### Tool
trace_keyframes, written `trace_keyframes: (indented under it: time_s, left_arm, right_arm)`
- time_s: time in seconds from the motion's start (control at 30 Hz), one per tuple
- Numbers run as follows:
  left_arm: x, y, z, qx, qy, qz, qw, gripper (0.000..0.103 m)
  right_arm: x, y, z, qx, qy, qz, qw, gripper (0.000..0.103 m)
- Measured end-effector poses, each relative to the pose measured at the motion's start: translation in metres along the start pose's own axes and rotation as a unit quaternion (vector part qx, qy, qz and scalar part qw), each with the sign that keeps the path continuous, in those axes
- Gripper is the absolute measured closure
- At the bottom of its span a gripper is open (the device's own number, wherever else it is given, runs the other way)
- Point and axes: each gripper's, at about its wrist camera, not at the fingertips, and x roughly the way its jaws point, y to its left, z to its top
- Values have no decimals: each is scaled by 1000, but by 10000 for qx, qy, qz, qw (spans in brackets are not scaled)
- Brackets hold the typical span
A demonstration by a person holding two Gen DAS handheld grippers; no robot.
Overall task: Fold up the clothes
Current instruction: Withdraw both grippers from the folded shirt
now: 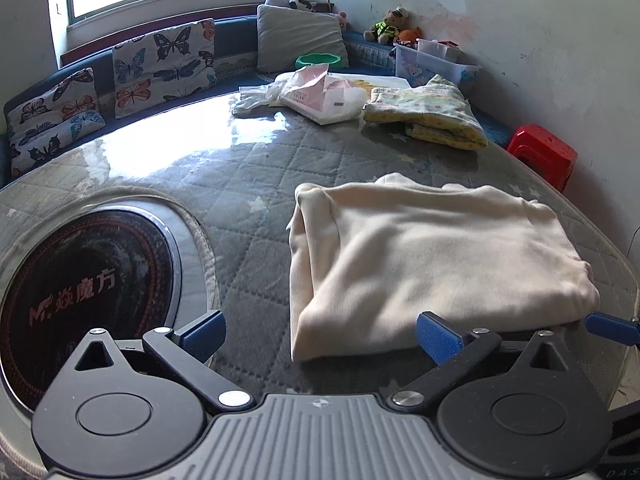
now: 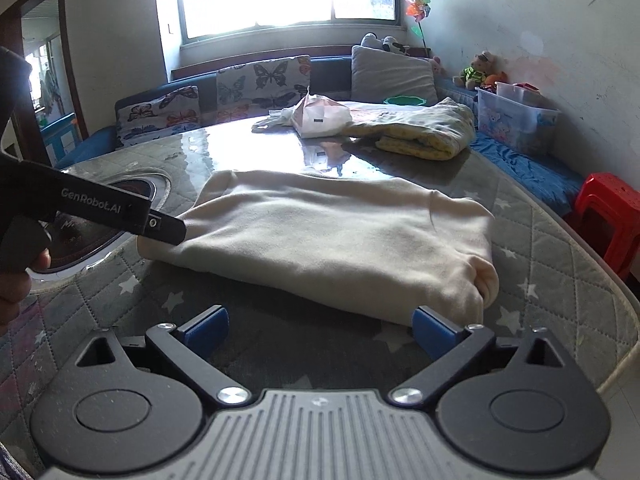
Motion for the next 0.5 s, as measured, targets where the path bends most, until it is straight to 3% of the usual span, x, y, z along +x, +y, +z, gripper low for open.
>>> trace_keyframes:
  time_s: [0.5]
  left_arm:
    - [-5, -9, -21, 9, 230, 0, 9997, 0]
  right_arm:
    - [-5, -2, -8, 179, 148, -145, 9996, 0]
